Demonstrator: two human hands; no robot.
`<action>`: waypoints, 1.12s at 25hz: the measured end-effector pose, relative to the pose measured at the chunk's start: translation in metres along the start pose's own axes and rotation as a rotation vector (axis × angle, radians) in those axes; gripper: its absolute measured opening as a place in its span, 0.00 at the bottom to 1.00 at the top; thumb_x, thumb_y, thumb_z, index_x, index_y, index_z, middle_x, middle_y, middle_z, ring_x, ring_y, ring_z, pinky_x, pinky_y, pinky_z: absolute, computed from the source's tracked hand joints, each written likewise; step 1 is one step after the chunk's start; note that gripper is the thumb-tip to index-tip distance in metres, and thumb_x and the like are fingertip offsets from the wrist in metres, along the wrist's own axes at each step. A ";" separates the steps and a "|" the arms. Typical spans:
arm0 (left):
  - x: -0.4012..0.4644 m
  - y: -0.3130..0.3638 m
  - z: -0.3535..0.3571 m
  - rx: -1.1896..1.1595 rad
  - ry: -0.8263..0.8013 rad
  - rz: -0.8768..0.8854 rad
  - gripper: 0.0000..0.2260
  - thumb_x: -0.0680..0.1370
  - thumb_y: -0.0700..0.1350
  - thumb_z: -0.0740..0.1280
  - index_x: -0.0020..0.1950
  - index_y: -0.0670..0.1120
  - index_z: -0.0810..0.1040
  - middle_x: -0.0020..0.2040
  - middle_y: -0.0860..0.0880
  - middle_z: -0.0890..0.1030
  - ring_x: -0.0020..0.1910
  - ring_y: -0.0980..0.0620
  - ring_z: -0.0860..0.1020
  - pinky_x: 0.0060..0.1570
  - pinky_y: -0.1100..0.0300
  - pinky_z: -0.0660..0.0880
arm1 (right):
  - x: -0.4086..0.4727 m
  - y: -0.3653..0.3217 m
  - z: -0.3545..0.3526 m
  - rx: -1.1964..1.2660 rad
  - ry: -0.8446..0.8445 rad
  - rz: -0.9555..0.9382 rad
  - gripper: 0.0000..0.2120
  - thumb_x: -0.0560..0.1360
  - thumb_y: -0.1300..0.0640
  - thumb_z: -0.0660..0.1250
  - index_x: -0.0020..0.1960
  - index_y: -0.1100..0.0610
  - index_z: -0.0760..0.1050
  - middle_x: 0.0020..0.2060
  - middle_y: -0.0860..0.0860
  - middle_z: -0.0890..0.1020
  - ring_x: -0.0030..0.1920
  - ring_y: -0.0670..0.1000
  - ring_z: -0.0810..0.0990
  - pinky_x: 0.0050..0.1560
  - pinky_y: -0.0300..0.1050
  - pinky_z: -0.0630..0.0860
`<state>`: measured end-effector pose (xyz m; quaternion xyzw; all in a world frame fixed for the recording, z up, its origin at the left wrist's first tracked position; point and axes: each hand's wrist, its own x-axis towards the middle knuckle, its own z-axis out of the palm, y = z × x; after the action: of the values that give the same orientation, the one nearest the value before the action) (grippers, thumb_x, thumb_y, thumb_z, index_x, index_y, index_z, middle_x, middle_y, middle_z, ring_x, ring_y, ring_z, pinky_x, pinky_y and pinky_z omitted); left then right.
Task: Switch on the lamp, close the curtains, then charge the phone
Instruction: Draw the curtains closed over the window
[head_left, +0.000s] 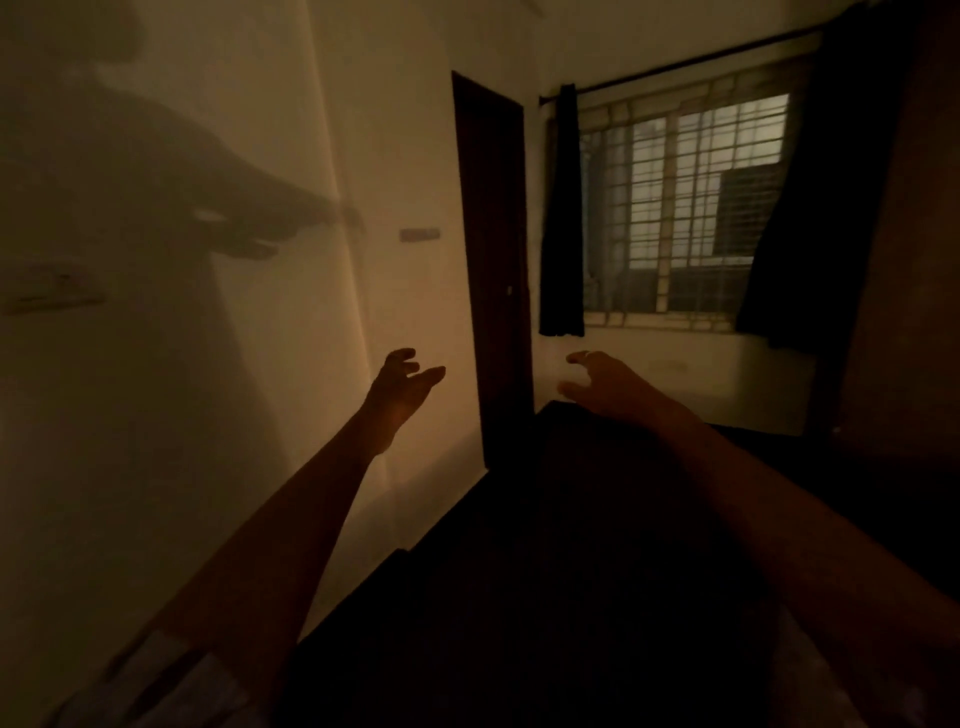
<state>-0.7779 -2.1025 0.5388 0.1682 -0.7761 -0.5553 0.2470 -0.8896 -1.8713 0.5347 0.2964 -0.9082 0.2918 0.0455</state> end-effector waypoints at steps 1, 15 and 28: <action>0.031 0.000 0.008 -0.002 -0.015 -0.002 0.28 0.73 0.49 0.70 0.70 0.48 0.64 0.68 0.44 0.70 0.63 0.44 0.73 0.64 0.49 0.72 | 0.026 0.008 -0.004 -0.005 0.026 0.021 0.28 0.78 0.52 0.62 0.73 0.61 0.59 0.73 0.59 0.62 0.73 0.57 0.62 0.70 0.46 0.60; 0.381 -0.030 0.163 0.034 -0.255 0.149 0.18 0.76 0.48 0.65 0.64 0.42 0.73 0.64 0.41 0.75 0.63 0.43 0.74 0.59 0.52 0.71 | 0.327 0.140 0.021 0.043 0.154 0.191 0.27 0.77 0.51 0.62 0.72 0.61 0.61 0.72 0.58 0.65 0.71 0.57 0.66 0.69 0.49 0.65; 0.691 -0.030 0.322 -0.066 -0.332 0.160 0.29 0.78 0.53 0.61 0.75 0.45 0.56 0.61 0.49 0.75 0.57 0.49 0.73 0.47 0.59 0.73 | 0.617 0.278 0.007 0.074 0.252 0.291 0.27 0.77 0.50 0.63 0.72 0.57 0.62 0.71 0.56 0.67 0.67 0.56 0.70 0.61 0.46 0.70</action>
<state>-1.5297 -2.2316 0.5619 0.0038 -0.7984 -0.5793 0.1642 -1.5518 -2.0093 0.5469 0.1245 -0.9173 0.3634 0.1051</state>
